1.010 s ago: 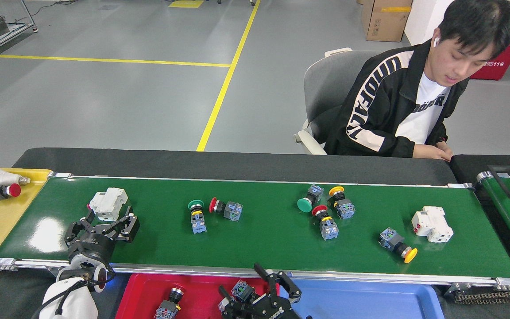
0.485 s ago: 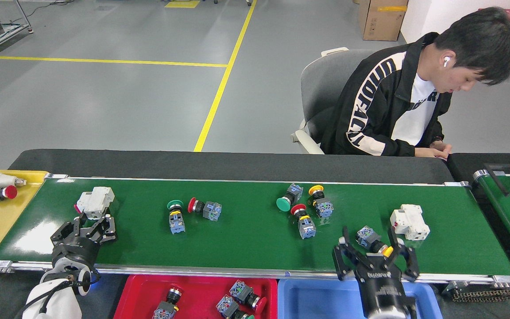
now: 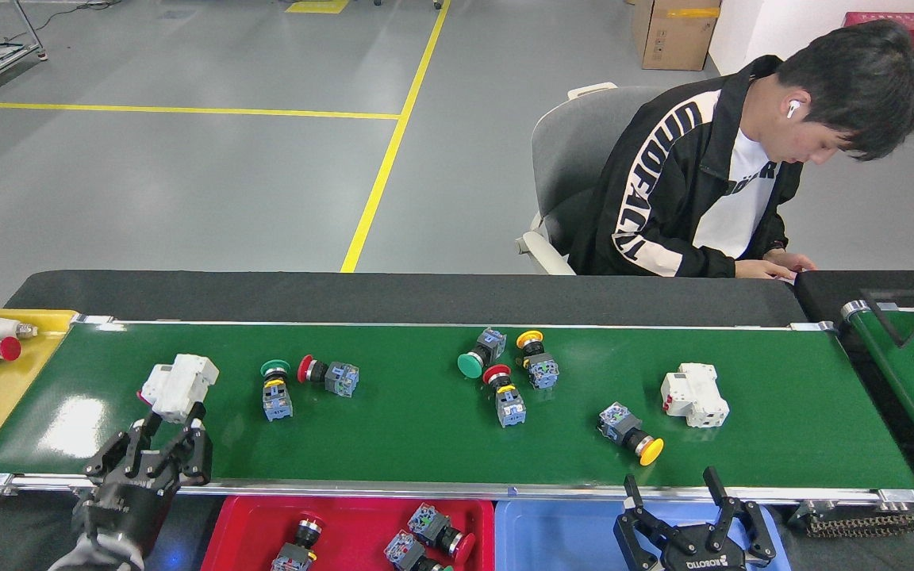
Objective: Pick switch part from conveyor to tray
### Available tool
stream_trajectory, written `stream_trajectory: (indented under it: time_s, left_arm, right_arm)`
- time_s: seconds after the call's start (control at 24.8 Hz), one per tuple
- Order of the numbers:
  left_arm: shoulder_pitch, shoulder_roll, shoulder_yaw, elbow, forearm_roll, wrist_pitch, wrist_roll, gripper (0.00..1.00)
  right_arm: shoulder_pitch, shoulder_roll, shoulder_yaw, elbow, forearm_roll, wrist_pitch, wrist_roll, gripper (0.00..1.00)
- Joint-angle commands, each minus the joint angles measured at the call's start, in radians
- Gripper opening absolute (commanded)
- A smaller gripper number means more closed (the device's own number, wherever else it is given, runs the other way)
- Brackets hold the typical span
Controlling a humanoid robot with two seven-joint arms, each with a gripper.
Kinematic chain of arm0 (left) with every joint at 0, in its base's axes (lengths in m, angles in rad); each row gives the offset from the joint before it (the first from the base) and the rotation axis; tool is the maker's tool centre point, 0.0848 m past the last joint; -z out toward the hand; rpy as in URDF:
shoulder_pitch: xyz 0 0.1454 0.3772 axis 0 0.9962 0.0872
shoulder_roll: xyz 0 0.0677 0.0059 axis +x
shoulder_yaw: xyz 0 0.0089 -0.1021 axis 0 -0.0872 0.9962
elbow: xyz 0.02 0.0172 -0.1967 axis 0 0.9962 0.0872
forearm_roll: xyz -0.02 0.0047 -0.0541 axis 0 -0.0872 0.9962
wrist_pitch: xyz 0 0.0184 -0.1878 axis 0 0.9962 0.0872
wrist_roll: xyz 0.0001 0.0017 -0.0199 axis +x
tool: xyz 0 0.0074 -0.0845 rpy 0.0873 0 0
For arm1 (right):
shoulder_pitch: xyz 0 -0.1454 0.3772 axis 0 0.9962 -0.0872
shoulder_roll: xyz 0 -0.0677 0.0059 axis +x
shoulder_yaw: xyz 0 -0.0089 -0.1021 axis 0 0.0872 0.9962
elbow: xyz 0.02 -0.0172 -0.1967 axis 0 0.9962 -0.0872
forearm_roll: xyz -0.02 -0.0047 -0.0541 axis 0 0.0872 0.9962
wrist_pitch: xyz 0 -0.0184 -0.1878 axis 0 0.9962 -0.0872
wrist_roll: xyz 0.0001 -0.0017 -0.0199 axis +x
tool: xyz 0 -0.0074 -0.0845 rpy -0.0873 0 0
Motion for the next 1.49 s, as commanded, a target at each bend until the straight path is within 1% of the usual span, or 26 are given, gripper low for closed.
stream_trajectory:
  time_s: [0.0,0.04,0.12,0.2,0.24,0.32,0.36,0.48,0.57,0.65,0.69,0.73,0.77,0.81,0.89,0.93,1.01,1.05,1.09,1.17,1.21,1.29,1.33,1.37,1.45]
  left_arm:
    - [0.015,-0.004,-0.035,-0.09,0.005,-0.053,0.007,0.04]
    - [0.047,-0.005,-0.056,-0.133,0.002,-0.076,0.009,0.04]
    - [0.087,-0.001,-0.103,-0.198,-0.001,-0.101,0.009,0.04]
    - [0.087,-0.002,-0.176,-0.203,-0.009,-0.103,0.006,0.04]
    - [0.087,0.002,-0.196,-0.203,-0.014,-0.103,0.006,0.04]
    - [0.096,0.01,-0.23,-0.203,-0.02,-0.103,0.006,0.04]
    - [0.1,0.015,-0.245,-0.203,-0.043,-0.106,0.006,0.04]
    - [0.128,0.022,-0.313,-0.2,-0.173,-0.107,0.017,0.05]
    - [0.125,0.015,-0.388,-0.192,-0.242,-0.107,0.017,0.05]
    - [0.114,0.007,-0.454,-0.183,-0.296,-0.106,0.014,0.05]
    - [0.107,0.002,-0.494,-0.177,-0.328,-0.103,0.01,0.05]
    - [0.096,-0.01,-0.526,-0.171,-0.354,-0.101,0.007,0.05]
    - [0.088,-0.03,-0.56,-0.166,-0.382,-0.103,0.004,0.05]
    - [0.085,-0.042,-0.581,-0.168,-0.405,-0.103,0.003,0.05]
    - [0.085,-0.064,-0.616,-0.168,-0.452,-0.106,0.001,0.05]
    - [0.082,-0.073,-0.638,-0.166,-0.469,-0.106,-0.003,0.06]
    - [0.081,-0.08,-0.678,-0.156,-0.491,-0.106,-0.022,0.06]
    - [0.077,-0.083,-0.698,-0.143,-0.503,-0.104,-0.026,0.06]
    - [0.074,-0.085,-0.71,-0.131,-0.515,-0.104,-0.028,0.07]
    - [0.059,-0.085,-0.724,-0.116,-0.523,-0.106,-0.036,0.15]
    - [0.053,-0.085,-0.728,-0.11,-0.523,-0.107,-0.046,0.27]
    - [0.051,-0.083,-0.742,-0.105,-0.524,-0.107,-0.051,0.57]
    - [0.051,-0.082,-0.745,-0.105,-0.524,-0.107,-0.051,0.89]
    - [0.054,-0.083,-0.742,-0.106,-0.521,-0.106,-0.051,1.0]
    - [0.062,-0.082,-0.73,-0.114,-0.508,-0.104,-0.051,1.0]
  right_arm:
    - [-0.057,0.021,-0.001,0.032,0.003,0.028,0.04,0.98]
    - [-0.09,0.036,0.002,0.068,0.003,0.037,0.064,0.98]
    - [-0.137,0.057,0.005,0.108,0.01,0.041,0.087,0.98]
    - [-0.179,0.079,0.005,0.136,0.025,0.042,0.104,0.96]
    - [-0.188,0.085,0.005,0.148,0.025,0.041,0.112,0.93]
    - [-0.215,0.097,0.01,0.183,0.023,0.03,0.118,0.74]
    - [-0.229,0.099,0.028,0.203,0.022,0.03,0.119,0.67]
    - [-0.254,0.102,0.081,0.239,0.019,0.03,0.119,0.65]
    - [-0.254,0.097,0.1,0.24,0.017,0.021,0.121,0.57]
    - [-0.255,0.099,0.114,0.242,0.016,0.004,0.121,0.58]
    - [-0.255,0.105,0.12,0.245,0.016,0.001,0.122,0.65]
    - [-0.255,0.117,0.122,0.245,0.016,-0.001,0.122,0.7]
    - [-0.254,0.129,0.123,0.245,0.016,-0.001,0.122,0.76]
    - [-0.254,0.136,0.123,0.245,0.016,-0.001,0.122,0.78]
    - [-0.255,0.139,0.123,0.251,0.016,-0.002,0.124,0.77]
    - [-0.257,0.139,0.123,0.255,0.016,-0.006,0.128,0.75]
    - [-0.26,0.137,0.128,0.256,0.016,-0.033,0.128,0.59]
    - [-0.265,0.137,0.127,0.256,0.016,-0.053,0.128,0.42]
    - [-0.271,0.136,0.127,0.256,0.016,-0.065,0.132,0.17]
    - [-0.272,0.132,0.128,0.256,0.014,-0.078,0.133,0.15]
    - [-0.272,0.132,0.127,0.252,0.014,-0.088,0.133,0.12]
    - [-0.272,0.134,0.127,0.246,0.013,-0.113,0.132,0.11]
    - [-0.272,0.136,0.125,0.242,0.01,-0.121,0.133,0.11]
    - [-0.271,0.136,0.125,0.234,0.01,-0.125,0.133,0.11]
    - [-0.269,0.131,0.12,0.196,0.003,-0.133,0.135,0.11]
